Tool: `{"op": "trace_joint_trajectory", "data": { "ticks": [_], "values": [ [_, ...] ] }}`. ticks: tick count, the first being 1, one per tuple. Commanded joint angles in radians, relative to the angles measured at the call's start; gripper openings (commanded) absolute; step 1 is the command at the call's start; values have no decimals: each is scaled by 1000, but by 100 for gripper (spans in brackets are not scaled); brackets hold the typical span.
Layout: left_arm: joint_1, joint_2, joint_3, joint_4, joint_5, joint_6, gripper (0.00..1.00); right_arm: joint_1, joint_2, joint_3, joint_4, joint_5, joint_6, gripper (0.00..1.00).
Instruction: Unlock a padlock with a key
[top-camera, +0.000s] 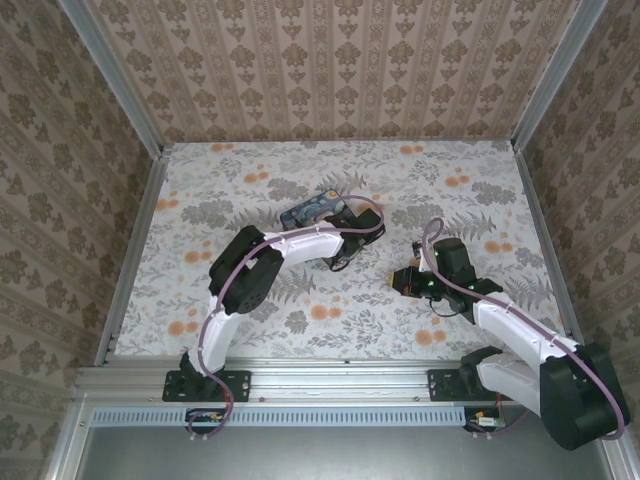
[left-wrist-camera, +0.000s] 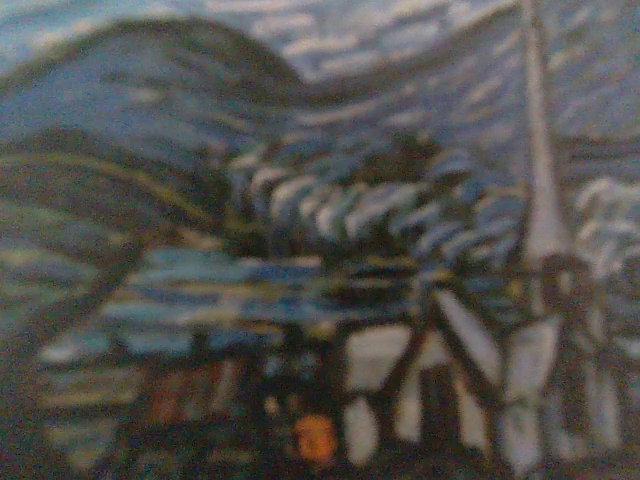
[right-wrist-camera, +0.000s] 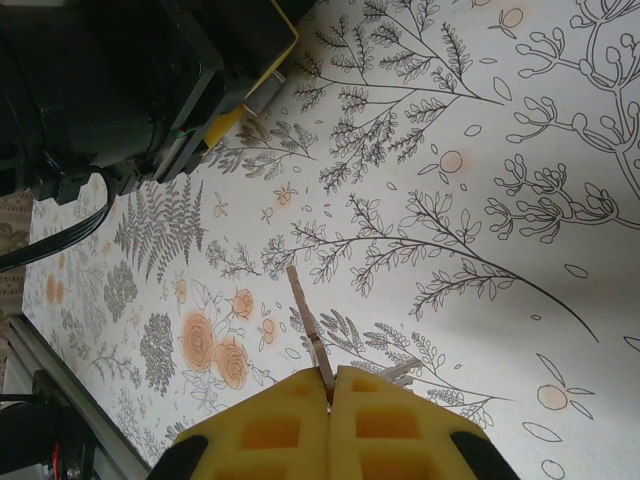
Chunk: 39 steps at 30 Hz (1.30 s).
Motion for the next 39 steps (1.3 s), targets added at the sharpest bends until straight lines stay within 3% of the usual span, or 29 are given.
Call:
{"op": "trace_joint_trajectory", "data": {
  "ticks": [1,11,20,26,39],
  "values": [
    [15,11,-18,-39,10,-27,39,-5,14,-13,36,-30,0,0],
    [25,-25,-43,21,77,84,24,-4,15,-18,34,-31,-13,0],
    [101,-131,-160,153,383,186,10,10,38,-39,128,-86,20,0],
    [154,-219,-255,280,634,167,7,122,61,-47,295,-42,111,0],
    [215,-338,-299,355,884,201,0,108,150,16,402,-40,55,0]
  ]
}}
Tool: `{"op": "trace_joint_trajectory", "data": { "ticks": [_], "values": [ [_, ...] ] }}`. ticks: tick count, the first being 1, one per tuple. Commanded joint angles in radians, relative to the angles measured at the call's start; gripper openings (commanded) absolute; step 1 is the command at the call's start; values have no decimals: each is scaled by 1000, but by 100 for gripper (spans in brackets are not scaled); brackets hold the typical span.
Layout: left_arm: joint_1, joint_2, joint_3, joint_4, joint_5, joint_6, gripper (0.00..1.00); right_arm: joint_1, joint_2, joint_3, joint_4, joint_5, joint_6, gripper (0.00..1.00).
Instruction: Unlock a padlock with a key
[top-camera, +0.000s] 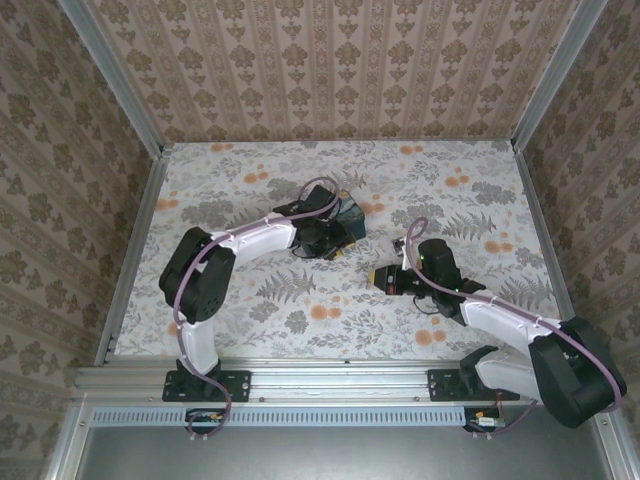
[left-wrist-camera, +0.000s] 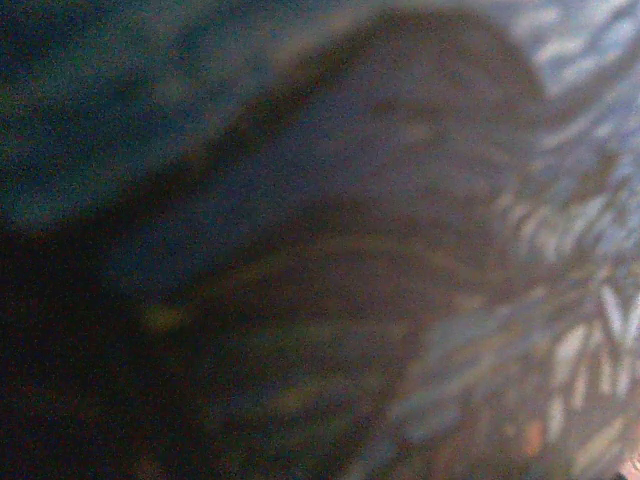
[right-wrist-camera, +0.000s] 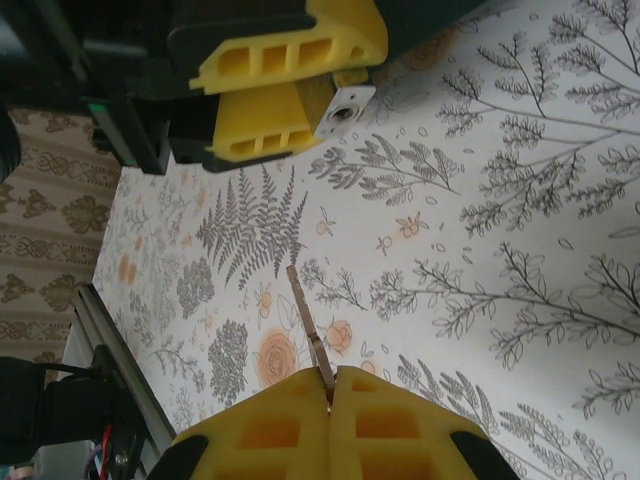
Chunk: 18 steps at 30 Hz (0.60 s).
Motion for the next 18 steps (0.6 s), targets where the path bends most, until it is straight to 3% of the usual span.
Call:
{"op": "trace_joint_trajectory", "data": {
  "ticks": [1,8,18],
  "values": [
    [18,-55,-21,51,105,24,0,-21,48,52,74,-9,-14,0],
    [27,-60,-102,234,164,-62,0,-34,140,78,177,-67,78,0],
    [30,-79,-176,348,180,-130,0,-31,185,128,136,-50,61,0]
  ]
}}
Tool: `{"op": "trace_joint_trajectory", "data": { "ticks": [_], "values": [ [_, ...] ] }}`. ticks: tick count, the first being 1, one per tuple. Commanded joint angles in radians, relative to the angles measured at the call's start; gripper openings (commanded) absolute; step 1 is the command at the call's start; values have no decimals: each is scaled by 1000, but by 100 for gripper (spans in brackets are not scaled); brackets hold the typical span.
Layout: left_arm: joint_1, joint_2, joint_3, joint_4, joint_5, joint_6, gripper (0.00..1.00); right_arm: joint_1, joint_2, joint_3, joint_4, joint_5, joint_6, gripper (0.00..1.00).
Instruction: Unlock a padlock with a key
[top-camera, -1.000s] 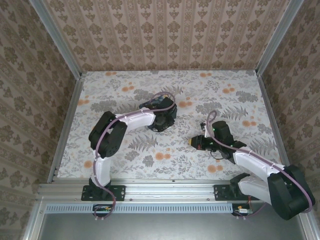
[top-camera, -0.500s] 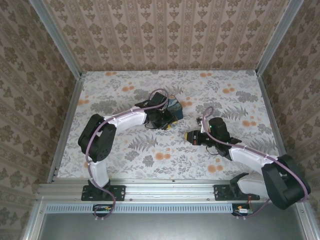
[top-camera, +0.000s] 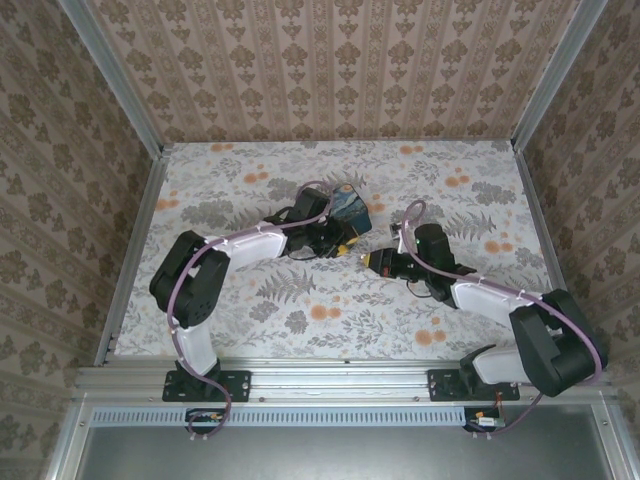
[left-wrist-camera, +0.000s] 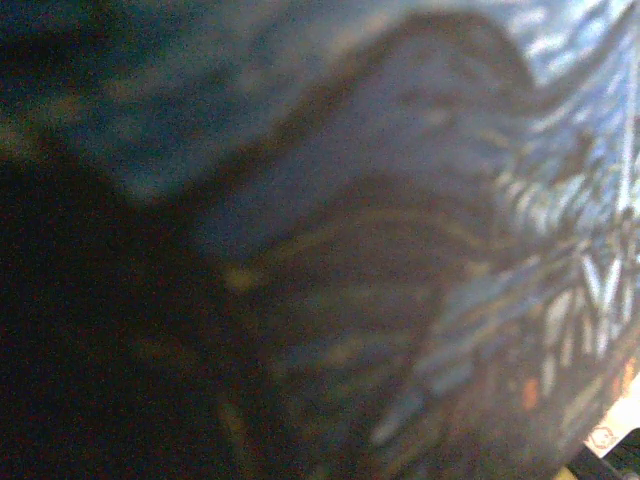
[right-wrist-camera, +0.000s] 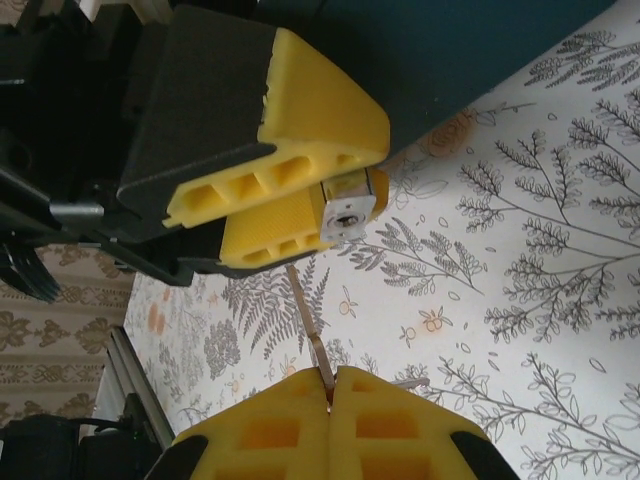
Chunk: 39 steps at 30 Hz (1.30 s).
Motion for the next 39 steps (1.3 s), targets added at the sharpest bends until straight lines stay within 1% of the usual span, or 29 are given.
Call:
{"op": "trace_joint_trajectory", "data": {
  "ticks": [1,13,23,28,33,39],
  "values": [
    [8,-29,-23,38,64,-57,0,1,26,32,18,-6,-5,0],
    [9,-40,-49,55,69,-75,0,8,47,48,11,63,-31,0],
    [10,-47,-55,55,61,-80,0,20,104,70,24,67,-36,0],
    [8,-47,-58,49,57,-79,0,25,98,56,65,68,-25,0],
    [10,-46,-61,51,50,-78,0,25,72,54,45,79,-33,0],
    [8,-53,-74,60,48,-85,0,31,92,62,66,74,-26,0]
  ]
}}
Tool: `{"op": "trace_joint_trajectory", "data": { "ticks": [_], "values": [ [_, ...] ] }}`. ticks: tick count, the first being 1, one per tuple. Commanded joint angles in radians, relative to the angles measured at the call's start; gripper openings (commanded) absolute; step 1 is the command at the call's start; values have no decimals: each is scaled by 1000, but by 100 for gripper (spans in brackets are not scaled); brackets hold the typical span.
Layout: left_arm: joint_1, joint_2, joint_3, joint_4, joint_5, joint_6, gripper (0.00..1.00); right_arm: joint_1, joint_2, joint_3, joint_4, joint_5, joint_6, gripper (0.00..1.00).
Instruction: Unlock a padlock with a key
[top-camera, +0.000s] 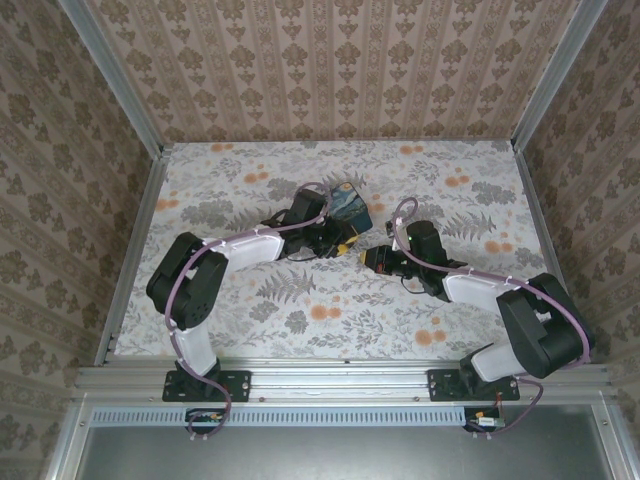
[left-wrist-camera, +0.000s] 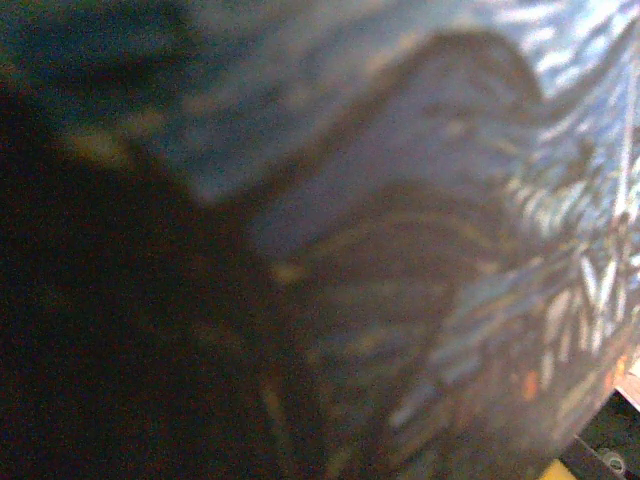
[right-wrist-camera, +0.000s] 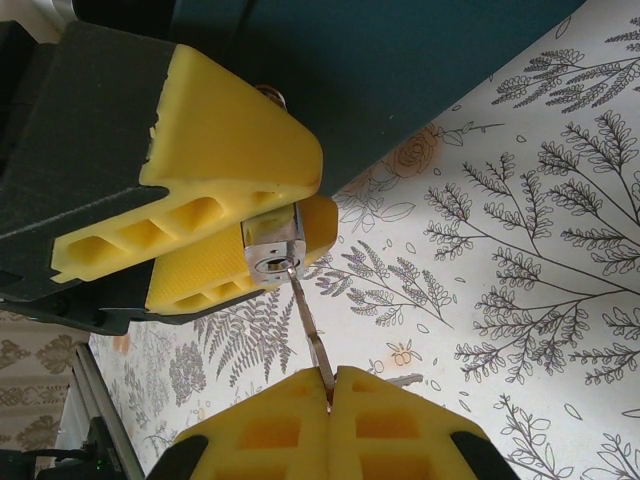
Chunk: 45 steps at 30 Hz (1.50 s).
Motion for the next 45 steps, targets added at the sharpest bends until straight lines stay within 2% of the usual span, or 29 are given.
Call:
{"op": "trace_joint_trajectory", "data": {
  "ticks": [1,11,24,31,45],
  "values": [
    [3,-36,-30,-17,27,-46,0,11,-3,22,45,12,-11,0],
    [17,-40,-36,-30,18,-41,0,32,-34,7,-38,50,-45,0],
    [17,-43,-48,-27,12,-48,0,37,-34,18,-9,44,-40,0],
    [23,-43,-51,-24,9,-48,0,39,-89,4,-42,51,-53,0],
    [23,-38,-57,-8,18,-66,0,50,-13,26,-22,63,-50,0]
  ]
}}
